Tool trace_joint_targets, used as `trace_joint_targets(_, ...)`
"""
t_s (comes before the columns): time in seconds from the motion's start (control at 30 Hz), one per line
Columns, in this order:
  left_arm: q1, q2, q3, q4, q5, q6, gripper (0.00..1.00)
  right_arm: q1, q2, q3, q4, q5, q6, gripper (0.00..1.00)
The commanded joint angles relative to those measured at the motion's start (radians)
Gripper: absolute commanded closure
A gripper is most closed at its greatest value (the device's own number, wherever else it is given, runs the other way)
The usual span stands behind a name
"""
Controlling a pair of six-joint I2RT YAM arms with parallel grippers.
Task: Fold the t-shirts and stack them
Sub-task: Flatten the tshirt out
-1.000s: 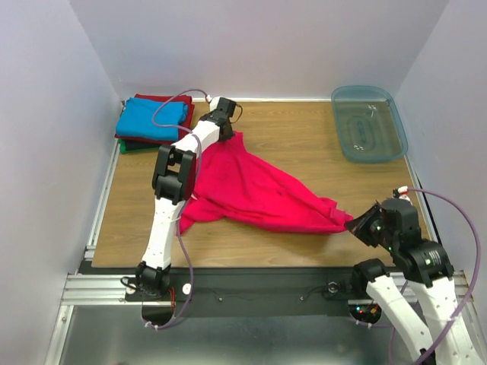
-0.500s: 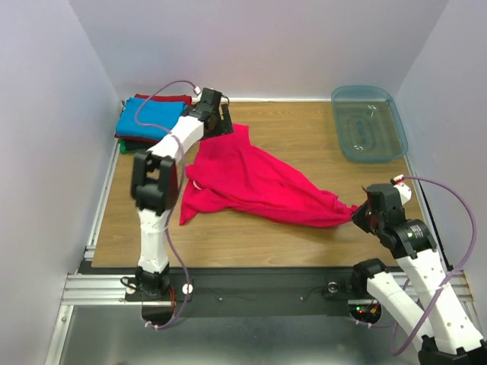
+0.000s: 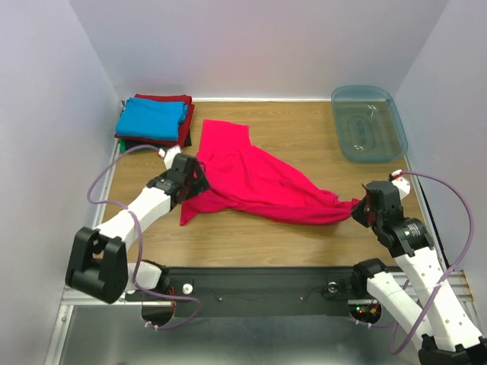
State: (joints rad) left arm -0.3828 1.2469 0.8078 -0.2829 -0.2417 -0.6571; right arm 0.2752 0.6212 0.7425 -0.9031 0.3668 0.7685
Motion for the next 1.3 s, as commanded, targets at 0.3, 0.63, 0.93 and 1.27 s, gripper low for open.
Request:
trace_joint_targets(0.3, -0.002, 0.117, -0.090, 0.053, 0.015, -0.059, 0.37, -0.001, -0.025, -0.002, 0.059, 0.006, -0.028, 0.99)
trace_joint_targets(0.63, -0.004, 0.005, -0.056, -0.022, -0.036, -0.075, 1.00, -0.001, -0.028, 0.003, 0.061, 0.012, -0.029, 1.00)
trace_joint_targets(0.93, -0.062, -0.289, 0.124, -0.079, -0.028, -0.035, 1.00, -0.001, -0.040, 0.209, 0.081, 0.095, -0.011, 1.00)
trace_joint_targets(1.27, -0.071, -0.425, 0.580, -0.118, 0.001, 0.089, 1.00, -0.001, 0.084, 0.738, 0.133, 0.138, -0.126, 1.00)
